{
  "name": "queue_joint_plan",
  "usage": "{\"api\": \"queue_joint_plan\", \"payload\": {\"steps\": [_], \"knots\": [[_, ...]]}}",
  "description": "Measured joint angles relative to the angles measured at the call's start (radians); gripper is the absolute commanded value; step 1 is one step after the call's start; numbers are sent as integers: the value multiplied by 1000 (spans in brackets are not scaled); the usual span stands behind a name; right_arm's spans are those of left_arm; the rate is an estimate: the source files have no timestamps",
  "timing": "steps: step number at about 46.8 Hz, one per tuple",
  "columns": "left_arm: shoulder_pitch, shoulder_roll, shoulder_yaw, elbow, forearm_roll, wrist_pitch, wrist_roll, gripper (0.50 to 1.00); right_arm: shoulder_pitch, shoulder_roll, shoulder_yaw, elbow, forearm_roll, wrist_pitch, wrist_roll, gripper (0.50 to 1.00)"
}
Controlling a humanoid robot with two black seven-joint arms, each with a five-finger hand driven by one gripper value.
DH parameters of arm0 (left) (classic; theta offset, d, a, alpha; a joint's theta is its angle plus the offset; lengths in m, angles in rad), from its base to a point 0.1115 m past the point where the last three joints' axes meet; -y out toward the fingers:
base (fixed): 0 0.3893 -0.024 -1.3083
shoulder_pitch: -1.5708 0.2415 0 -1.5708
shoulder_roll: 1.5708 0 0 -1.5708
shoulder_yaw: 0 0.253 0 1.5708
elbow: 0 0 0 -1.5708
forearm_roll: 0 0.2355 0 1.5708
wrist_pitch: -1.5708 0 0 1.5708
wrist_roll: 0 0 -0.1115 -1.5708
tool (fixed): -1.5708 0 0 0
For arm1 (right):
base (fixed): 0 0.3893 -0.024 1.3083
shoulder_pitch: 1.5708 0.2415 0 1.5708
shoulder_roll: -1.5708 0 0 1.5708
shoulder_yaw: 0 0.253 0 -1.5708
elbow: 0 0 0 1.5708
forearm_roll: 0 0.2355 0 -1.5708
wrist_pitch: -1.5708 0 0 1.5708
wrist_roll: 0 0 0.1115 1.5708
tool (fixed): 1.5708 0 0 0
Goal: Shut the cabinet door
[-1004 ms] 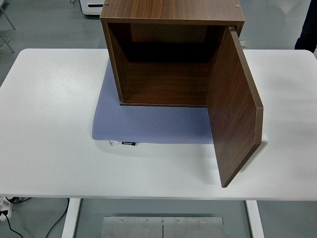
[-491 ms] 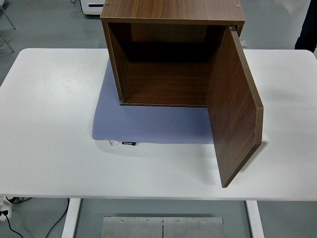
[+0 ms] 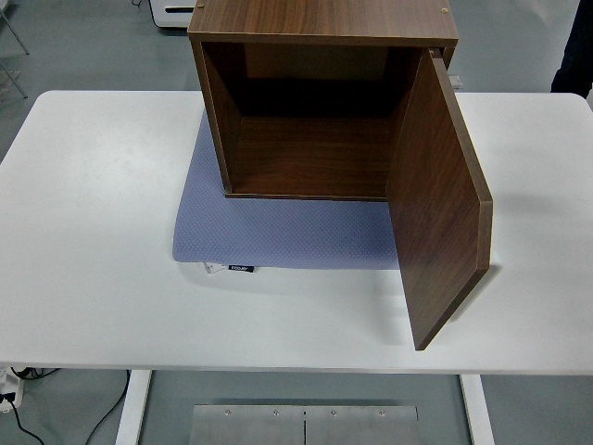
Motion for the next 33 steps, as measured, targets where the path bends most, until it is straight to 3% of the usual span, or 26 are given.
{"api": "queue_joint_plan", "payload": {"steps": [12,23,33], "knots": [[0,0,0,0,0,0,-1,1000,-89,-2,79,97,-57,6,26,1000],[0,0,0,0,0,0,0,1000,-95,-5,79,152,-57,68,26,1000],[0,0,0,0,0,0,0,1000,-96,-6,71,216,-56,78,24,1000]]}}
